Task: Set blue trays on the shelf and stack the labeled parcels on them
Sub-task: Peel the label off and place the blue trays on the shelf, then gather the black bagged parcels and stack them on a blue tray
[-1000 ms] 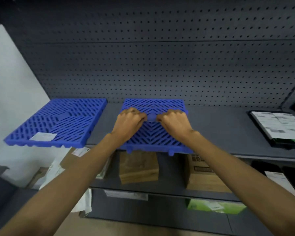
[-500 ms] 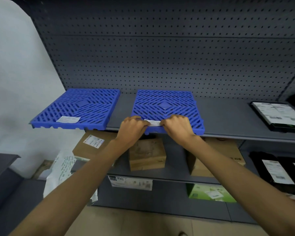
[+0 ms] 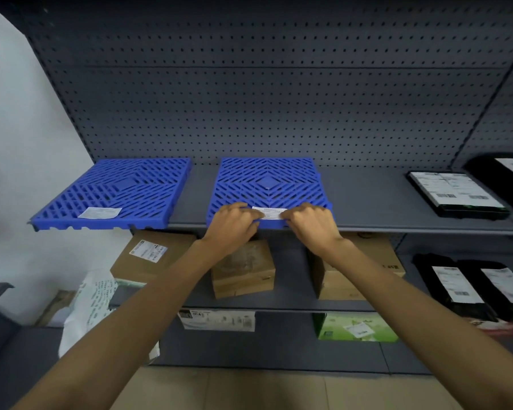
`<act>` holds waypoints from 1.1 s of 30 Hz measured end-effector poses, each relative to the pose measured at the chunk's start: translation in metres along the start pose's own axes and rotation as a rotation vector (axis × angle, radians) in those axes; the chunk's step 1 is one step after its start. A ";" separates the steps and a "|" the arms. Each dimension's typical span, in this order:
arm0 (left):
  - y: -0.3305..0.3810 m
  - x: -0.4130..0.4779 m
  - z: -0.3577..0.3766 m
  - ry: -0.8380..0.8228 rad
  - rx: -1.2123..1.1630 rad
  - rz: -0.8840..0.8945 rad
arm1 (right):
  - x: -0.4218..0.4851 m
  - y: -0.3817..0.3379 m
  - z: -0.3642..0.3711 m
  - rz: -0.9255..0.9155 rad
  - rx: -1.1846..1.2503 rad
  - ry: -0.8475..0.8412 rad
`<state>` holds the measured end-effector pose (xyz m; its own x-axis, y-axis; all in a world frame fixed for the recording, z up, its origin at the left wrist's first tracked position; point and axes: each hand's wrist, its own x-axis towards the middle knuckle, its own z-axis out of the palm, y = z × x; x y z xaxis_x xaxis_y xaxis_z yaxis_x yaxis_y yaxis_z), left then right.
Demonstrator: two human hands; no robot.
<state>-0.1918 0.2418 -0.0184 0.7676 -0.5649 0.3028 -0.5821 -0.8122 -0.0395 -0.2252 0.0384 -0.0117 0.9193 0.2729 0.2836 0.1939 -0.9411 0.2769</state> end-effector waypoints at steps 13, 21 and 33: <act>0.078 0.069 -0.019 0.049 0.087 0.025 | -0.054 0.108 -0.008 0.055 0.093 0.030; 0.240 0.140 -0.008 0.095 0.025 0.109 | -0.158 0.257 -0.010 0.181 -0.015 -0.063; 0.492 0.236 0.011 0.106 -0.052 0.226 | -0.339 0.476 -0.004 0.450 -0.105 -0.192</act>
<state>-0.2946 -0.2926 0.0233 0.5855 -0.7104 0.3905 -0.7509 -0.6568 -0.0690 -0.4463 -0.5011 0.0280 0.9522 -0.2066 0.2250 -0.2630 -0.9291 0.2600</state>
